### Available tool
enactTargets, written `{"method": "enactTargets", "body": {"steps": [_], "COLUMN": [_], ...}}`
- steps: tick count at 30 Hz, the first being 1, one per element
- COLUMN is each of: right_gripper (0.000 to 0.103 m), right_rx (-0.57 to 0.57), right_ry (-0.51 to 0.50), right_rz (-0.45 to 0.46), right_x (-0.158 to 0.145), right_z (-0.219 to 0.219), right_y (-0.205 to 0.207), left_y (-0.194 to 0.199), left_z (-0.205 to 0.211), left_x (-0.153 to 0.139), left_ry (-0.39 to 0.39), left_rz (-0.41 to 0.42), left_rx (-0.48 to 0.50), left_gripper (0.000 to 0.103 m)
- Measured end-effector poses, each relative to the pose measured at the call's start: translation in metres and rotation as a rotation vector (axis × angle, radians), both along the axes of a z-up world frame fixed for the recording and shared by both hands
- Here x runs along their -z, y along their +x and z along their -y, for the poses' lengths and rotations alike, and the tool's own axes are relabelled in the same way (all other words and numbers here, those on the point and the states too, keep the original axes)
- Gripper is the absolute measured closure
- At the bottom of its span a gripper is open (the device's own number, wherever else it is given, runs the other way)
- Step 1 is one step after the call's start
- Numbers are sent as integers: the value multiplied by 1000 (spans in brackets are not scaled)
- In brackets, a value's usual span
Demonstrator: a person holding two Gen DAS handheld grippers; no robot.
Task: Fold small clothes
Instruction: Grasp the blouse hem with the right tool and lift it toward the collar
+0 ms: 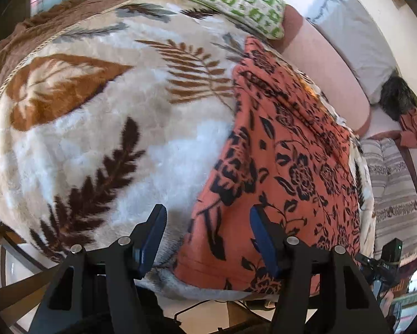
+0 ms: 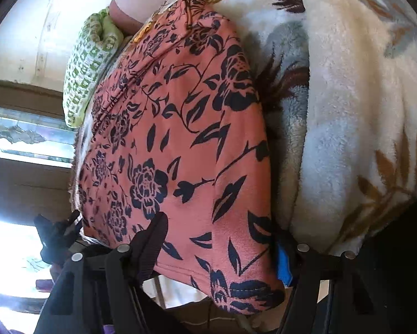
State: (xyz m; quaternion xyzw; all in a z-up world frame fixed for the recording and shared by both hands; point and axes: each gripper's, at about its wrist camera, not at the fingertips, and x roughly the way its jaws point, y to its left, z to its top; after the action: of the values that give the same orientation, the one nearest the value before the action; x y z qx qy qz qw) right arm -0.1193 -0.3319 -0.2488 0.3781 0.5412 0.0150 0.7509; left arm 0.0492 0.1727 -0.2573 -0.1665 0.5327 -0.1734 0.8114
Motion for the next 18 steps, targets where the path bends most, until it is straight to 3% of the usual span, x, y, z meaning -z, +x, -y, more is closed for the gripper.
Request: {"method": "enactTargets", "body": {"steps": [1,5,9,11,15,16,17,18], "right_gripper": [41,65,68,68,66,66,66,66], "right_rx": [-1,30,65,67,82,79,71,53], "right_ry": [-9,-9,57,82,150,146,131,97], "right_rz": [-4,-23,-12,-14,-36,-41,-43,-39], "right_x": [1,6,13,15,19,18,16,13], "right_z": [0,8,18,20,27,25,22,18], "right_y": [-1,-6,-12,-12,-11,-10,-8,-7], "left_y": [-1,2,7,9,7,4,2,2], "left_z": [4,23,31,32,43,47,50,53], "left_x": [-2,4,9,9,6,5,4,4], "left_ry": [3,74,106,98,140,162,171,162], "left_rz": [15,-4,-29,-38,-5,14,30,32], "left_rx": [21,99,110,108,135,145,161,171], "left_gripper": [43,69,70,59,57,67,83,88]}}
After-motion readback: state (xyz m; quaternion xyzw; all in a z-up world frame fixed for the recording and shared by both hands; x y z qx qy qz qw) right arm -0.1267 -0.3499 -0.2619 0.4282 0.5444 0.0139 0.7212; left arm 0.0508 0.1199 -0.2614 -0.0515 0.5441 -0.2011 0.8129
